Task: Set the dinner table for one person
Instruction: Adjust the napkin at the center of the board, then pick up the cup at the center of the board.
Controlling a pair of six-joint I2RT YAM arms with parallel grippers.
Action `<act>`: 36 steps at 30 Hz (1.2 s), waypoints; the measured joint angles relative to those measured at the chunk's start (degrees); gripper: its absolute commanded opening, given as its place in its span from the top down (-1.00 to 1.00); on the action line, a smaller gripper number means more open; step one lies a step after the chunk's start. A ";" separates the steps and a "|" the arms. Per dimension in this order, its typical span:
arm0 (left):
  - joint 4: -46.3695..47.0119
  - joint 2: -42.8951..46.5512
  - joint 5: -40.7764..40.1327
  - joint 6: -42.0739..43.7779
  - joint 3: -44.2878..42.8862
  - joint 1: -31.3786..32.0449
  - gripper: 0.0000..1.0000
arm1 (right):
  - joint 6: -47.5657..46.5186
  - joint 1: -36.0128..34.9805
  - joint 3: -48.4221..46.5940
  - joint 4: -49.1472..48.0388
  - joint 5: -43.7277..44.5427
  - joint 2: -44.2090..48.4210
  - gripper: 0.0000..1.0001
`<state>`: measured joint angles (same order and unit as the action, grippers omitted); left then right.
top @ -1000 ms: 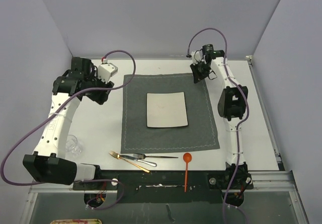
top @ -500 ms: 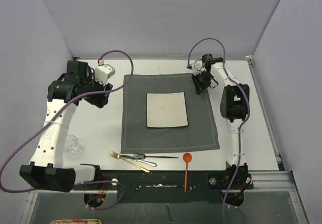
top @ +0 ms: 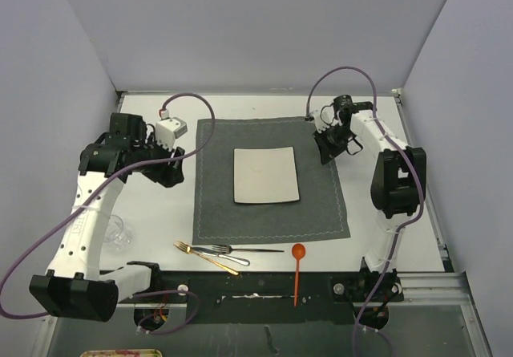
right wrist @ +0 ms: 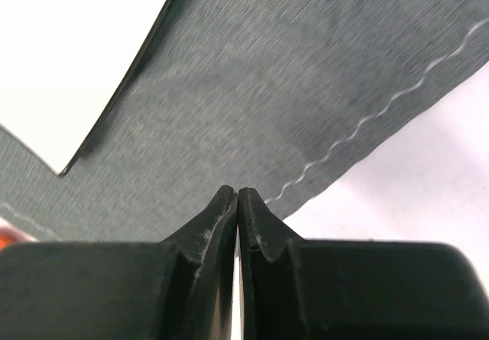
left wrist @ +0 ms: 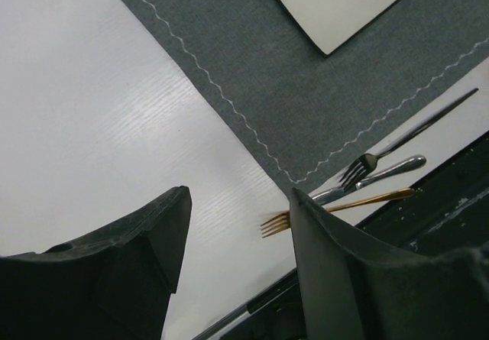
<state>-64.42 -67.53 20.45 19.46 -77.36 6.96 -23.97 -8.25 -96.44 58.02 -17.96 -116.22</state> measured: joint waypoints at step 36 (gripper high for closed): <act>21.84 -7.45 9.14 8.26 26.56 15.85 0.29 | -13.40 -6.62 42.27 -1.97 -7.58 36.87 1.00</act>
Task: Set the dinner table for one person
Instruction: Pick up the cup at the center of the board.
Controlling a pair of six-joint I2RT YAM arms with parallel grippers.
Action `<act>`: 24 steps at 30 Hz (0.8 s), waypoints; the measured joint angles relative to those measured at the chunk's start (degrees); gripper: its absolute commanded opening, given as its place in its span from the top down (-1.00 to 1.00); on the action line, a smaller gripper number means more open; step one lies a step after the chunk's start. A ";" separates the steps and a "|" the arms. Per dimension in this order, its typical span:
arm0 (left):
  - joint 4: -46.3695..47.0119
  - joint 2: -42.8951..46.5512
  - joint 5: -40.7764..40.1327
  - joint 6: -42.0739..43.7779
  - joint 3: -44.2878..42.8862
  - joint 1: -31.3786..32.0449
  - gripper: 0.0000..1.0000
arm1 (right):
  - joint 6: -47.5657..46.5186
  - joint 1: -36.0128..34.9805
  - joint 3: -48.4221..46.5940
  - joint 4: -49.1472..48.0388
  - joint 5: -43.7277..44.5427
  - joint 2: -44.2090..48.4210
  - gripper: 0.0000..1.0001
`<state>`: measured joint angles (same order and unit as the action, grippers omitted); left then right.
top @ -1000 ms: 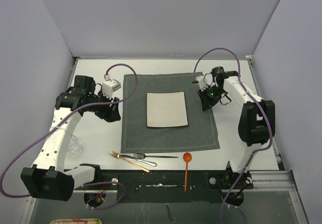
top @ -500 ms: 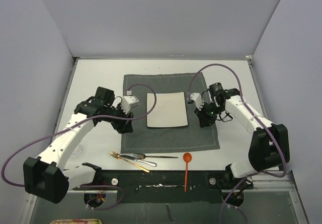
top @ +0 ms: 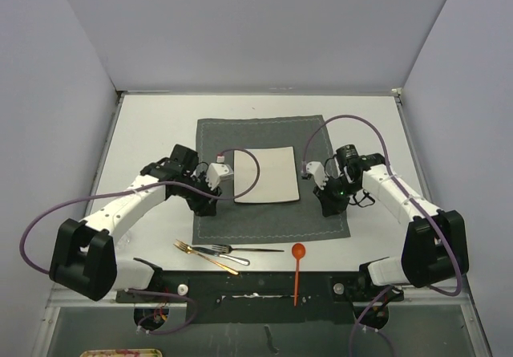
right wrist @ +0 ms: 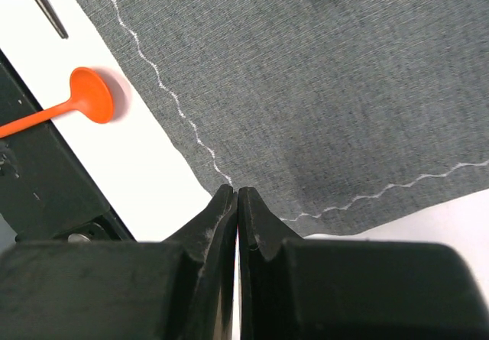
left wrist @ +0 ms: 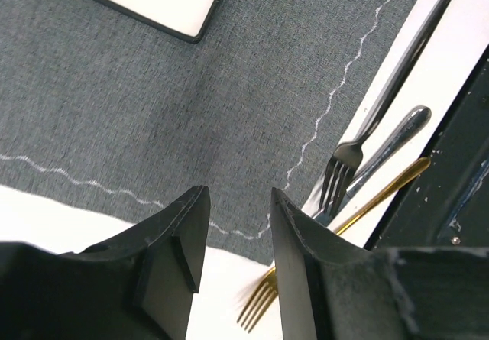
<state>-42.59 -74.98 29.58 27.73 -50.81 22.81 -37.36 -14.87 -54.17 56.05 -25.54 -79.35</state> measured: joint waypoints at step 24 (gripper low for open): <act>5.11 -5.49 -7.28 2.19 5.86 8.48 0.42 | -1.70 -0.66 3.76 0.81 1.97 0.33 1.00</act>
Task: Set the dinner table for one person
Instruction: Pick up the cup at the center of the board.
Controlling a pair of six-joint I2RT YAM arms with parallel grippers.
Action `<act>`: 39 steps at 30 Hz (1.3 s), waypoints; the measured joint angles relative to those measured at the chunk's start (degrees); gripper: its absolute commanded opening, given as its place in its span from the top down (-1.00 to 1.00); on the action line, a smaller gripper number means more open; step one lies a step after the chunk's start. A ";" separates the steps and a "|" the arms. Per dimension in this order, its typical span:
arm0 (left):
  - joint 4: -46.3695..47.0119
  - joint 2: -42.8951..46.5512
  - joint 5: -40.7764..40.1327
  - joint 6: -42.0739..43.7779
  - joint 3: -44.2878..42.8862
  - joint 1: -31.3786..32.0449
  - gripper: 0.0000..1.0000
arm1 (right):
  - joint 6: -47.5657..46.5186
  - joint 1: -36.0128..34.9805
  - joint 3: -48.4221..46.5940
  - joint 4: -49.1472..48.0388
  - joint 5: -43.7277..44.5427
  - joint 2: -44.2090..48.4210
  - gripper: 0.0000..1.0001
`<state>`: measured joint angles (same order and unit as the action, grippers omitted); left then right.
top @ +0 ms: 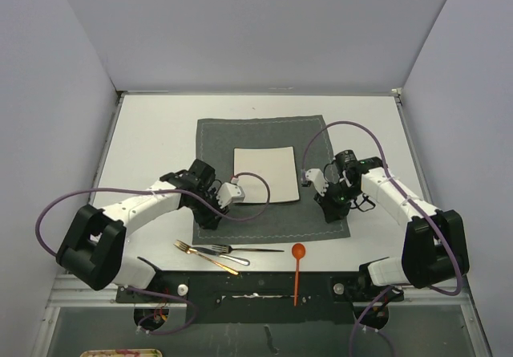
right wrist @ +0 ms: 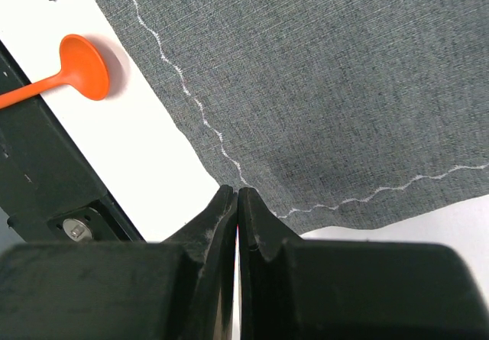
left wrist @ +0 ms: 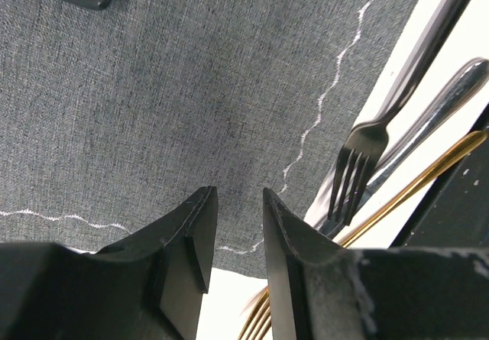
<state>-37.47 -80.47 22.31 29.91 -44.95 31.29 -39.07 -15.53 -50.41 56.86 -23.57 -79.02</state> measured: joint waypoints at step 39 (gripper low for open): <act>-5.95 -8.63 -10.60 3.78 -4.15 7.37 0.42 | -4.74 -1.44 -7.13 5.62 3.39 -4.22 1.00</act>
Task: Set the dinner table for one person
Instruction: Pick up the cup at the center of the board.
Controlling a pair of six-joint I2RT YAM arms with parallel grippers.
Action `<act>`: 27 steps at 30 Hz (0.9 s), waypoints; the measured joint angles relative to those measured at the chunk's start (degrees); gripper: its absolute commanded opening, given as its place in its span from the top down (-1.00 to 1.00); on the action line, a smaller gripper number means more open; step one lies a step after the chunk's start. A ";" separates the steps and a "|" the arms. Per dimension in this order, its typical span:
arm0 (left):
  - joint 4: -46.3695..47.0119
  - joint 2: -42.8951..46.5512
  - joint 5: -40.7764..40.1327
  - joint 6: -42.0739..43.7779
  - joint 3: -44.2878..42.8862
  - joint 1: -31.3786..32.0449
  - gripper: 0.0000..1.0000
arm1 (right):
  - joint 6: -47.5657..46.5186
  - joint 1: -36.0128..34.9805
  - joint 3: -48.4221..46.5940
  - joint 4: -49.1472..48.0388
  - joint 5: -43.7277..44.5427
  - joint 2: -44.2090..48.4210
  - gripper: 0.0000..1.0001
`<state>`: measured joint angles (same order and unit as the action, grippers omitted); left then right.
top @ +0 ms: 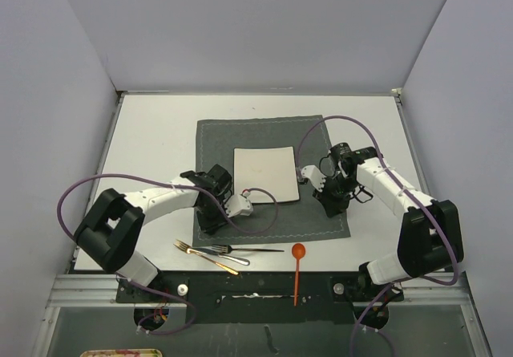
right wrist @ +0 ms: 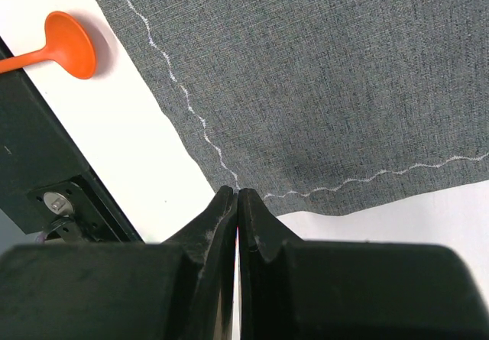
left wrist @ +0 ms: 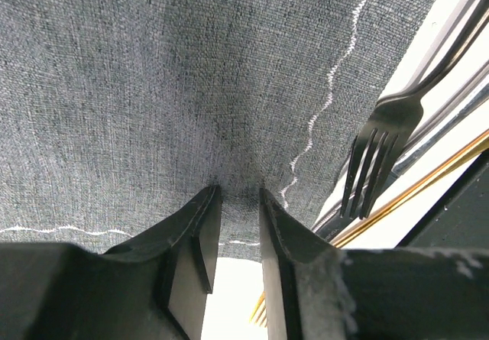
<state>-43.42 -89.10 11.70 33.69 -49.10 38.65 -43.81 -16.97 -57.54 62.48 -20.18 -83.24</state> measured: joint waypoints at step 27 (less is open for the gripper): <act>-9.60 22.45 -22.10 -8.31 -7.74 -9.44 -0.22 | 3.74 0.00 -9.38 -3.82 -2.84 -5.14 0.87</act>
<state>-53.01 -66.65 -10.39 25.39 -56.84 29.21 -40.07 -16.97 -66.92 58.65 -23.03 -88.38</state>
